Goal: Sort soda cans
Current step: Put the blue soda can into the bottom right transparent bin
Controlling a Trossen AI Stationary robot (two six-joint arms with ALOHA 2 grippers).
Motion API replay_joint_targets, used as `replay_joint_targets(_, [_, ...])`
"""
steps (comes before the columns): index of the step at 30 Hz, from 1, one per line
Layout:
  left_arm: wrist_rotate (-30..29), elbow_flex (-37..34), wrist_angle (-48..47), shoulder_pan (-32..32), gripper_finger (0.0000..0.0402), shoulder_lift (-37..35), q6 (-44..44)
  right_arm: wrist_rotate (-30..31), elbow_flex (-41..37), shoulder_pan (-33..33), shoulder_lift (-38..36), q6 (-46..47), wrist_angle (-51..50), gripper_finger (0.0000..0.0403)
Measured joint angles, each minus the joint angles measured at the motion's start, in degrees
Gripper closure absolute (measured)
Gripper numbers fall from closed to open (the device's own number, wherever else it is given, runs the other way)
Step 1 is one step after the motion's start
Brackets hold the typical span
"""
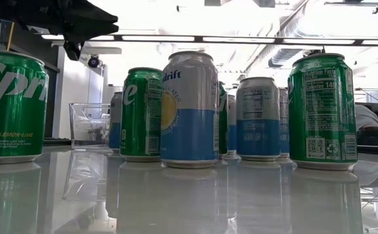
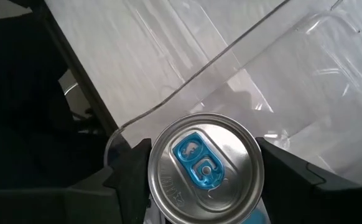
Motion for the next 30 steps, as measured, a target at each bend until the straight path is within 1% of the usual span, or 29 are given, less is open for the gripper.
replay_joint_targets(6, [0.0,0.0,0.0,0.0,0.0337,0.0,0.0,-1.6,-0.6,0.0,0.7,-2.1,0.5,0.0159])
replay_joint_targets(16, [0.0,0.0,1.8,0.0,0.0337,0.0,1.2,-3.3,-0.4,-0.2,2.3,-5.4,1.3,0.0152])
replay_joint_targets(18, [0.0,0.0,2.0,0.0,0.0337,0.0,1.4,-3.9,-0.4,-0.3,2.3,-5.3,1.5,0.0144])
replay_joint_targets(25, [0.0,0.0,2.1,0.0,0.0337,0.0,1.4,-8.6,-0.6,-0.2,2.5,-4.9,1.7,0.0090])
replay_joint_targets(30, [0.0,0.0,2.4,0.0,0.0337,0.0,1.4,-8.7,1.3,-0.8,2.1,-4.7,0.8,0.0083])
